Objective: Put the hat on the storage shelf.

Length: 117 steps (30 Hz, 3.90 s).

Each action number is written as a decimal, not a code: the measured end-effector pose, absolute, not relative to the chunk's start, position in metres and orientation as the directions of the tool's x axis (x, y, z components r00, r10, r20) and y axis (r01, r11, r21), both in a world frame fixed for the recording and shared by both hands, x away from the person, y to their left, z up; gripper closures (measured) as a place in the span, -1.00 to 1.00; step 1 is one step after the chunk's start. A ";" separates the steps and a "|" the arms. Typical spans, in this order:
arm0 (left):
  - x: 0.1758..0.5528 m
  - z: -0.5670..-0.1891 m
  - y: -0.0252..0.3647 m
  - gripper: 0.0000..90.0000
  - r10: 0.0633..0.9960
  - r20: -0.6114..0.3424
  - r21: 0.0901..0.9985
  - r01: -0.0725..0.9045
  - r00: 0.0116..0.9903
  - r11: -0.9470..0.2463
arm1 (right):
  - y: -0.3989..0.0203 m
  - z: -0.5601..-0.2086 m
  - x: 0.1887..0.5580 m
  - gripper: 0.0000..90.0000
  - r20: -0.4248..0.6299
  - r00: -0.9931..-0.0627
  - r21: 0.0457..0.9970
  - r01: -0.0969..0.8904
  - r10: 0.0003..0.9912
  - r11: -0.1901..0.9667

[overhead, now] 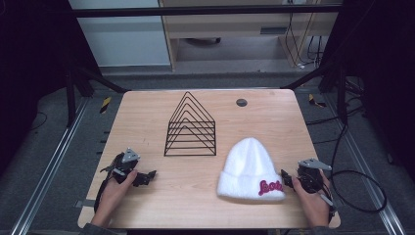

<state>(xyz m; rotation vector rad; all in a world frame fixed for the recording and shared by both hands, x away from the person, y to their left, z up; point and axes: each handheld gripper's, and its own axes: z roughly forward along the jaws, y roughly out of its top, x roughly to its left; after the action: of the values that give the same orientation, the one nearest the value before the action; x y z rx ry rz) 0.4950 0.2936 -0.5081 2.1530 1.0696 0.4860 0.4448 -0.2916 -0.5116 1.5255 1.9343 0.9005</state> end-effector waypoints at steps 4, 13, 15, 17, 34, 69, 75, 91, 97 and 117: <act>0.495 -0.508 0.293 -1.00 0.805 0.029 0.713 0.553 0.592 -0.432 | -0.292 -0.512 0.445 -0.42 0.009 -0.236 0.762 0.631 0.972 0.146; 0.495 -0.508 0.293 -1.00 0.805 0.029 0.712 0.553 0.593 -0.433 | -0.290 -0.509 0.445 -0.48 0.009 -0.250 0.745 0.647 0.968 0.160; 0.495 -0.508 0.294 -1.00 0.805 0.029 0.712 0.553 0.593 -0.433 | -0.290 -0.505 0.446 -0.49 0.021 -0.252 0.738 0.657 0.968 0.155; 0.495 -0.508 0.293 -1.00 0.805 0.030 0.712 0.553 0.592 -0.433 | -0.291 -0.497 0.447 -0.49 0.008 -0.251 0.737 0.656 0.968 0.164; 0.495 -0.508 0.294 -1.00 0.807 0.026 0.713 0.556 0.589 -0.428 | -0.260 -0.422 0.491 -0.24 -0.049 -0.384 0.643 0.694 0.922 0.323; 0.495 -0.508 0.294 -1.00 0.806 0.028 0.713 0.554 0.592 -0.431 | -0.184 -0.450 0.569 -0.16 0.026 -0.453 0.552 0.750 0.891 0.364; 0.495 -0.508 0.294 -1.00 0.805 0.027 0.712 0.554 0.592 -0.431 | -0.178 -0.462 0.577 0.00 0.035 -0.449 0.525 0.769 0.893 0.365; 0.495 -0.508 0.294 -1.00 0.806 0.028 0.712 0.554 0.592 -0.431 | -0.177 -0.449 0.563 0.77 0.084 -0.526 0.588 0.712 0.846 0.384; 0.494 -0.508 0.294 -1.00 0.804 0.027 0.714 0.551 0.594 -0.432 | -0.180 -0.416 0.528 0.78 0.053 -0.571 0.708 0.600 0.820 0.372; 0.480 -0.401 0.253 -0.89 0.758 0.158 0.824 0.338 0.633 -0.454 | -0.189 -0.347 0.467 0.80 0.008 -0.671 0.884 0.352 0.741 0.309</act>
<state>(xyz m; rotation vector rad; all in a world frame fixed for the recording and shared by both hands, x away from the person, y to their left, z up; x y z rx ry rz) 0.4803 0.2534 -0.4012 2.0529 0.8554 0.6670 0.4667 -0.1892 -0.3467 0.9738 2.1799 1.3172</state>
